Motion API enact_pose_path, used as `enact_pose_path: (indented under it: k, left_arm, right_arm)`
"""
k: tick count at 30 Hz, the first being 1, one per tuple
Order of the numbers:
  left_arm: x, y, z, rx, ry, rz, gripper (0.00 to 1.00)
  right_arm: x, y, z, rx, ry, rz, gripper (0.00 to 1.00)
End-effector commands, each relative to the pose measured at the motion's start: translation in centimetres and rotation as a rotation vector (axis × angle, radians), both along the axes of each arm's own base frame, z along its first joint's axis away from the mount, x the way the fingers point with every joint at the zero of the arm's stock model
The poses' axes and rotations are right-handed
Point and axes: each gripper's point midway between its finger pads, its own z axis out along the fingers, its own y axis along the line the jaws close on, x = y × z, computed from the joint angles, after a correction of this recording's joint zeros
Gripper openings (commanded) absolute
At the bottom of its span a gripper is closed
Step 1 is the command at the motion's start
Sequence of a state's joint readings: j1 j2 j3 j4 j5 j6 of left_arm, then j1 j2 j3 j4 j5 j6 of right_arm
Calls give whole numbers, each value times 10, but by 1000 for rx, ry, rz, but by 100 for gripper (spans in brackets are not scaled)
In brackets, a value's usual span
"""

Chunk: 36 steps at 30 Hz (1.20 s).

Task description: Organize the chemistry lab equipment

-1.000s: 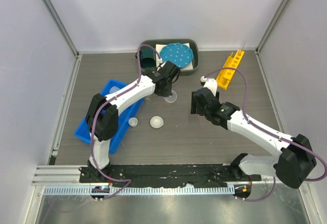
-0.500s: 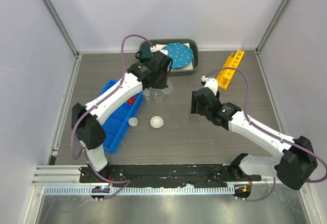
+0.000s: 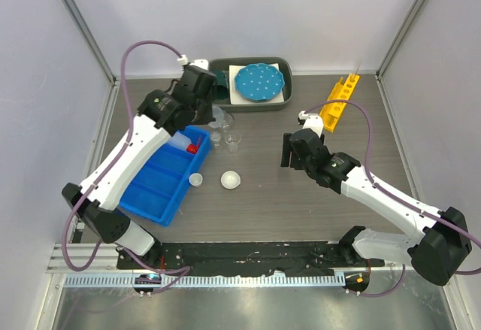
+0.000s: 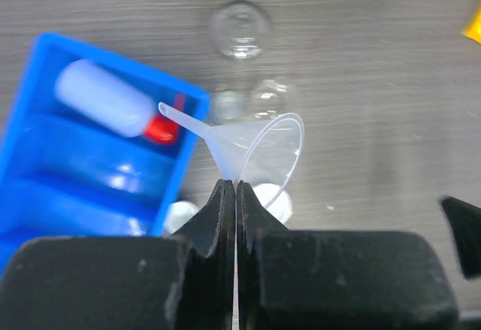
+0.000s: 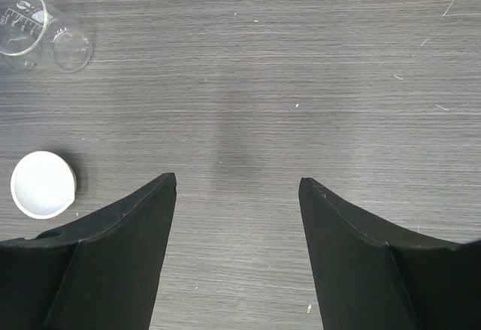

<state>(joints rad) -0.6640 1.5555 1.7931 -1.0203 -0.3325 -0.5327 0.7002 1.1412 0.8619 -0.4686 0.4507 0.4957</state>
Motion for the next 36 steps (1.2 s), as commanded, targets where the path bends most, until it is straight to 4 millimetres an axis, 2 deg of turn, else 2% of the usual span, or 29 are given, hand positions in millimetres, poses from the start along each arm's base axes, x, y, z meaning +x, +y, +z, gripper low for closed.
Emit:
enact_pose_path:
  k: [1,3,4,6,7,11,12,18,22,29,31,34,36]
  left_arm:
    - [-15,92,10,216,-52,240,0]
    - [-24,122,6,312,-47,323,0]
    - [-27,138,-5,361,-29,361,0]
    - [-34,153,-9,382,-32,391,0]
    - [-37,164,-21,433,-10,407,0]
    - [-43,179,-45,523,13,421,0]
    - [-45,182,-57,553,33,421,0]
    - [-50,210,-80,762,40,486,0]
    - [-42,209,-93,830,62,489,0]
    - [-29,207,-102,963,76,497,0]
    - [-25,205,-99,992,59,507,0]
    - [-19,198,-98,1067,54,491,0]
    - [-12,185,-97,1094,31,475,0]
  right_arm:
    - [5,10,21,60,-48,15,72]
    - [4,14,20,72,-42,25,72]
    - [4,15,19,77,-41,29,72]
    - [3,19,18,81,-38,39,72]
    - [3,20,18,77,-36,42,72]
    - [2,26,19,70,-38,63,72]
    - [2,27,20,70,-39,66,72]
    - [-2,28,16,59,-31,78,72]
    - [-4,27,11,57,-25,77,72]
    - [-7,24,6,59,-27,68,72]
    - [-8,24,3,66,-25,71,72]
    - [-9,25,-1,76,-22,71,72]
    - [-9,26,-3,81,-24,72,72]
